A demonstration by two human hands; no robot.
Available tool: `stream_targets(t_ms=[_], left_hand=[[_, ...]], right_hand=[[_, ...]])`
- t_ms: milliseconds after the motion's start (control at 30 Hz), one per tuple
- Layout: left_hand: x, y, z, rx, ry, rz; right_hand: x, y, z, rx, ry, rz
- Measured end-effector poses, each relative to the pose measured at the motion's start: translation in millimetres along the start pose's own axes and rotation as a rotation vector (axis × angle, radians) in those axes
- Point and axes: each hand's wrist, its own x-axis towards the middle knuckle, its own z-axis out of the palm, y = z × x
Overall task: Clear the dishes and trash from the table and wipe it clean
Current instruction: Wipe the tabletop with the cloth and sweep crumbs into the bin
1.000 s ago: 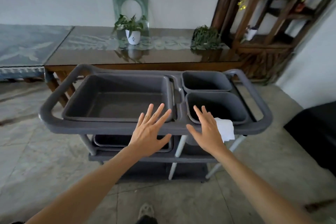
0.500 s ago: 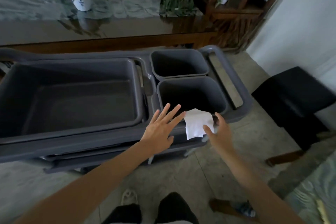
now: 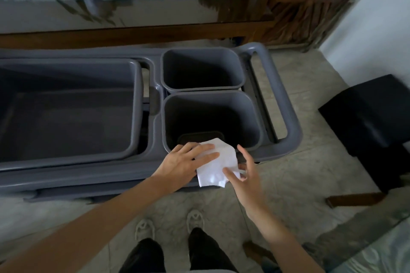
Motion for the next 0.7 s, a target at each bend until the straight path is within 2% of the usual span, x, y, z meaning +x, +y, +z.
stream_targets(t_ms=[200, 267, 433, 567, 700], left_hand=[[6, 12, -17, -0.211, 0.165, 0.008], [9, 17, -26, -0.317, 0.193, -0.083], [23, 17, -57, -0.623, 0.250, -0.453], [31, 16, -95, -0.774, 0.356, -0.603], [29, 10, -138, -0.830, 0.516, -0.658]], right_hand=[[9, -17, -22, 0.089, -0.125, 0.042], [18, -30, -28, 0.138, -0.170, 0.088], [51, -70, -37, 0.383, -0.370, 0.166], [74, -113, -33, 0.392, -0.563, -0.006], [87, -155, -5, 0.084, -0.519, -0.318]])
